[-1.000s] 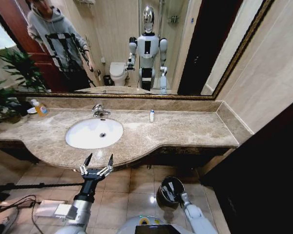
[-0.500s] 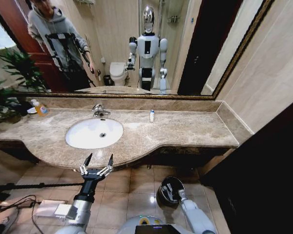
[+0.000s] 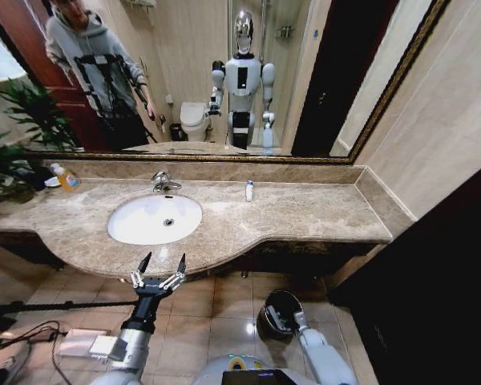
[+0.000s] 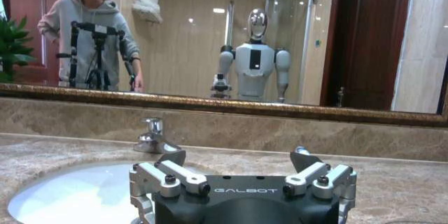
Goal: Pick up the trash from the sink and place it in the trash bin.
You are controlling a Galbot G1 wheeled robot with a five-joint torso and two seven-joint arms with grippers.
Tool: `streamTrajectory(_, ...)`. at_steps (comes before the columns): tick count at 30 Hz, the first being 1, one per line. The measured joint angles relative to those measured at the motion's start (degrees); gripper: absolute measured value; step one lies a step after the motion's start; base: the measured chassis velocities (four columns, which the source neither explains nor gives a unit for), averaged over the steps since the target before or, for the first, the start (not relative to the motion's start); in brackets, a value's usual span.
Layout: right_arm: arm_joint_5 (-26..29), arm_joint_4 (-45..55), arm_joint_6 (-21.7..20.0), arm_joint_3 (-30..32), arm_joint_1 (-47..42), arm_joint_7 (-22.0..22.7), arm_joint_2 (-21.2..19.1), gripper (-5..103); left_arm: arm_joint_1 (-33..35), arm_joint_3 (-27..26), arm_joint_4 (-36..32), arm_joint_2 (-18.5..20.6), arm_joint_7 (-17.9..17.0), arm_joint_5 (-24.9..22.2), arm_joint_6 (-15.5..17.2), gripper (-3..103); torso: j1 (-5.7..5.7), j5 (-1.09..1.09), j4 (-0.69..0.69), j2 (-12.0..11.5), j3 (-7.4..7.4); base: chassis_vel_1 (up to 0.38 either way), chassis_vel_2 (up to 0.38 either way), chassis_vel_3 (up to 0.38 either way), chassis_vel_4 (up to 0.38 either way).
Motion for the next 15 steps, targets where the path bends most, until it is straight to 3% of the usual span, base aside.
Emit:
streamTrajectory(2, 0.3, 1.9, 0.0, 0.1, -1.2, 0.0, 0.0, 90, 0.0, 0.0, 0.0, 0.0, 0.0, 0.0, 0.0, 100, 0.0, 0.01, 0.0, 0.0, 0.0, 0.0, 0.0, 0.0, 0.0)
streamTrajectory(6, 1.2, 7.0, 0.0, 0.0, -4.3, 0.0, -0.5, 99, 0.0, 0.0, 0.0, 0.0, 0.0, 0.0, 0.0, 100, 0.0, 0.0, 0.0, 0.0, 0.0, 0.0, 0.0, 0.0, 0.0)
streamTrajectory(15, 5.5, 22.1, -0.9, 0.1, -14.7, 0.3, -2.0, 100, 0.0, 0.0, 0.0, 0.0, 0.0, 0.0, 0.0, 100, 0.0, 0.02, 0.0, 0.0, 0.0, 0.0, 0.0, 0.0, 0.0)
